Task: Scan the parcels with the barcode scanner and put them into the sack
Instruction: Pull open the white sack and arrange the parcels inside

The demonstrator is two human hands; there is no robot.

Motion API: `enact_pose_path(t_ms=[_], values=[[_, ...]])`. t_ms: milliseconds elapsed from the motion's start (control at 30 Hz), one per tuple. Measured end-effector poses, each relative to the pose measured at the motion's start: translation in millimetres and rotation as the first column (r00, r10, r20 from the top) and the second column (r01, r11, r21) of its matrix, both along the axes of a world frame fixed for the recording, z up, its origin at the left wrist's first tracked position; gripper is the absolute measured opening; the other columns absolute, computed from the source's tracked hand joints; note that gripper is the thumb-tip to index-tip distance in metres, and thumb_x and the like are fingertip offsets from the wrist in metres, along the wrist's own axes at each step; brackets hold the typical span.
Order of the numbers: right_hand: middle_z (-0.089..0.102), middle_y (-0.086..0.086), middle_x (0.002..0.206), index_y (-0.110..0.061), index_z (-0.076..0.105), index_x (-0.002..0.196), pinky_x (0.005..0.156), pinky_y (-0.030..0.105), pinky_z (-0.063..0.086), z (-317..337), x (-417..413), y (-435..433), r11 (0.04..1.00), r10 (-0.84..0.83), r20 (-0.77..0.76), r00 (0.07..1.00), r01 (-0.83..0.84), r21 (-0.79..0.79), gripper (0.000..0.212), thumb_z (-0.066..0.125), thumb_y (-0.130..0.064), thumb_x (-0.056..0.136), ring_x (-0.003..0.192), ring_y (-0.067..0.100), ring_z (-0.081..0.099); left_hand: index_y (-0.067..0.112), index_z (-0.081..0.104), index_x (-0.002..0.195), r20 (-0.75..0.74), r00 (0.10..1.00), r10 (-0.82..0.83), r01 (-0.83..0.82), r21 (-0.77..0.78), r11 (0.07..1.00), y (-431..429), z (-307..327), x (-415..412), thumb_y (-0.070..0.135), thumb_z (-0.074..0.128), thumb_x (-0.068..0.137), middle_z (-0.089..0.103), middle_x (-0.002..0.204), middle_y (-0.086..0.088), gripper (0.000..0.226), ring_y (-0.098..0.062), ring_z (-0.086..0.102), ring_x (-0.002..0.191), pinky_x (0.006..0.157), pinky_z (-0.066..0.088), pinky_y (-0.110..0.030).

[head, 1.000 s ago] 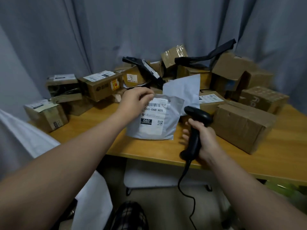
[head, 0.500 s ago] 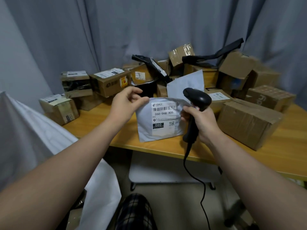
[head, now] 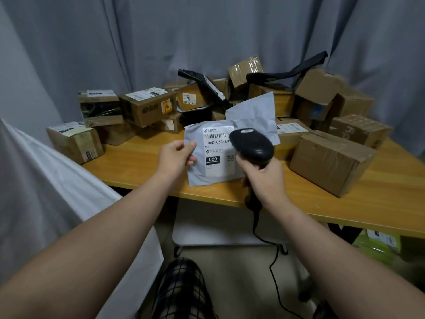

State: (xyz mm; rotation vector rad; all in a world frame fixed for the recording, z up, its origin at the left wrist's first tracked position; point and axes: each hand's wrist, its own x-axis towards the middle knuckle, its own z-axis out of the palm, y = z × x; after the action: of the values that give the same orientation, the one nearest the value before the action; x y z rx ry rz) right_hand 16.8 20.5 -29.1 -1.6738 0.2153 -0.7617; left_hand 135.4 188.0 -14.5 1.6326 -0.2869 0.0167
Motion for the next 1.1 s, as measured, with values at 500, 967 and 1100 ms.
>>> enact_pose_path(t_ms=[500,967,1100], values=[[0.058,0.008,0.048,-0.001,0.063,0.065,0.057,0.041,0.053,-21,-10,31,0.996,-0.003,-0.013,1.000,0.002,-0.086,0.041,0.072,-0.039,0.078,0.050,0.027,0.062,0.014,0.064,0.079,0.022,1.000,0.004,-0.004,-0.018,1.000,2,0,-4,0.017,0.059,0.095,0.062,0.070,-0.001,0.016,-0.002,0.052,0.050,0.049,0.043,-0.015],[0.059,0.004,0.050,-0.001,0.064,0.067,0.056,0.037,0.052,-26,-12,29,0.993,0.000,-0.029,1.000,-0.003,-0.117,0.032,0.073,-0.026,0.084,0.050,0.019,0.062,0.014,0.065,0.087,0.033,0.999,-0.038,0.040,-0.051,0.998,4,-6,-5,0.013,0.060,0.094,0.064,0.076,-0.002,0.009,-0.002,0.054,0.053,0.049,0.044,-0.013],[0.058,0.010,0.051,0.001,0.063,0.066,0.055,0.040,0.052,-30,-16,31,0.996,0.003,0.029,1.000,-0.001,-0.088,0.039,0.072,-0.035,0.079,0.053,0.030,0.060,0.016,0.064,0.083,0.048,0.998,-0.040,0.041,-0.025,0.999,4,-10,-5,0.011,0.061,0.093,0.061,0.074,-0.005,0.011,-0.003,0.053,0.052,0.047,0.043,-0.013]])
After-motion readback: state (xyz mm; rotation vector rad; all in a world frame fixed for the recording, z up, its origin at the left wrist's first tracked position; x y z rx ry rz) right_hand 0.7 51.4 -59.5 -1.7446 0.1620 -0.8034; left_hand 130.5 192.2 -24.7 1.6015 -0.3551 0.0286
